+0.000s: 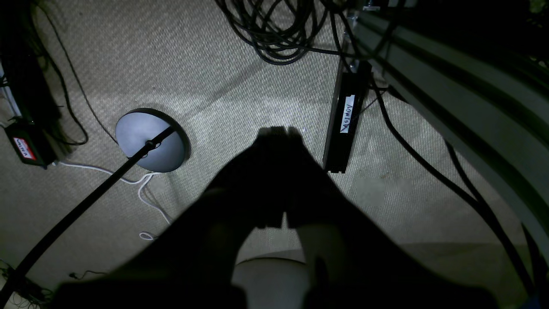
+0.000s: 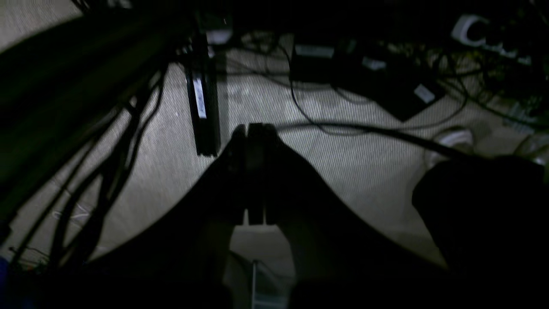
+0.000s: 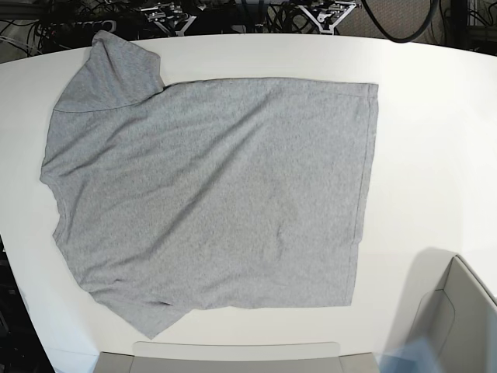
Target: Fold the T-shirt properly
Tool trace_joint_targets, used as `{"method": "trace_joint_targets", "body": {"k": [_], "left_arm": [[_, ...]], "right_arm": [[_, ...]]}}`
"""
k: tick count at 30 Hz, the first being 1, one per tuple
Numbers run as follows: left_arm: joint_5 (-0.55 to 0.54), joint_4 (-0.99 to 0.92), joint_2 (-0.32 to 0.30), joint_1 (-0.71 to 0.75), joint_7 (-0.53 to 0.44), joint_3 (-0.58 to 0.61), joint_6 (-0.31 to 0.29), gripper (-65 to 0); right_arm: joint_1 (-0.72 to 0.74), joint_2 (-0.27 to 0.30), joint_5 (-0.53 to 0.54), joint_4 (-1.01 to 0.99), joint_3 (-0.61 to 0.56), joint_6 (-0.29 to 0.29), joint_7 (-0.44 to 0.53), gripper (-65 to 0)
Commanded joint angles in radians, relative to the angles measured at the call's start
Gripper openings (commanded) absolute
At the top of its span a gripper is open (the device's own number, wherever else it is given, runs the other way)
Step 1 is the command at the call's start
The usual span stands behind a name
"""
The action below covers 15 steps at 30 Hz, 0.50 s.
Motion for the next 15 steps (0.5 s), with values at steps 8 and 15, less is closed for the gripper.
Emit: {"method": "trace_joint_targets", "body": {"k": [8, 15], "left_arm": [[-0.001, 0.003, -0.004, -0.003, -0.001, -0.001, 0.004, -64.8], [-0.002, 0.003, -0.006, -0.003, -0.017, -0.002, 0.002, -64.8]], "right_arm": [[-0.008, 0.027, -0.004, 0.002, 0.000, 0.003, 0.006, -64.6], [-0.011, 0.032, -0.005, 0.002, -0.008, 0.003, 0.006, -64.6]]}}
